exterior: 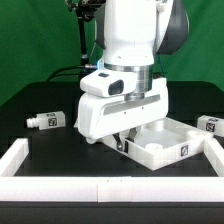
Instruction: Assemble one leg
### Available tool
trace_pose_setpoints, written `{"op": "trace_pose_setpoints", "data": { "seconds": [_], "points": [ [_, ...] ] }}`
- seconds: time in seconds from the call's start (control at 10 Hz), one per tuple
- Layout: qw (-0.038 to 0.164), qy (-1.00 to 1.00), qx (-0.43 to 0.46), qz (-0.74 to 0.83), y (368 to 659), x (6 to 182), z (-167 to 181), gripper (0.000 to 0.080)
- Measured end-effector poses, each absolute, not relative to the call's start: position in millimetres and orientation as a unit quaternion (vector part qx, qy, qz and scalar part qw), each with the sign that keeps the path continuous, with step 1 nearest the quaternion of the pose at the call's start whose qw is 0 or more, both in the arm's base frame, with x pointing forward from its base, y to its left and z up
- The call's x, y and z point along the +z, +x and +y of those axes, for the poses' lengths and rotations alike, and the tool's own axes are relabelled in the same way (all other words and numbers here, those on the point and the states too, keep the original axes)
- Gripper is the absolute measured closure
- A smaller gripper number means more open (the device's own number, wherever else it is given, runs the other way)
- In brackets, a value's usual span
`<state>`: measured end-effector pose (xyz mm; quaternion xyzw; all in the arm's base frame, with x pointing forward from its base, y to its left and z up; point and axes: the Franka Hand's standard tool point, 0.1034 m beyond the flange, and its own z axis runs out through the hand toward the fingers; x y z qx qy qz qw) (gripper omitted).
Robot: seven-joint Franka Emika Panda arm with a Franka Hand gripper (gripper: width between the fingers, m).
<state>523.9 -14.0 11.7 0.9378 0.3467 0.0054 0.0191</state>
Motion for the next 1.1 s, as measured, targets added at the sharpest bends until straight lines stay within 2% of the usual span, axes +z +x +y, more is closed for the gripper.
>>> {"op": "trace_pose_setpoints", "data": {
  "seconds": [0.3, 0.5, 0.7, 1.1],
  "points": [
    [0.017, 0.957, 0.008, 0.29, 521, 12.5, -38, 0.0743],
    [0.004, 0.979, -0.013, 0.202, 522, 14.1, -38, 0.0744],
    [-0.006, 0.983, -0.036, 0.181, 542, 19.4, -42, 0.0744],
    [-0.006, 0.982, -0.034, 0.184, 538, 15.5, -40, 0.0744]
  ]
}}
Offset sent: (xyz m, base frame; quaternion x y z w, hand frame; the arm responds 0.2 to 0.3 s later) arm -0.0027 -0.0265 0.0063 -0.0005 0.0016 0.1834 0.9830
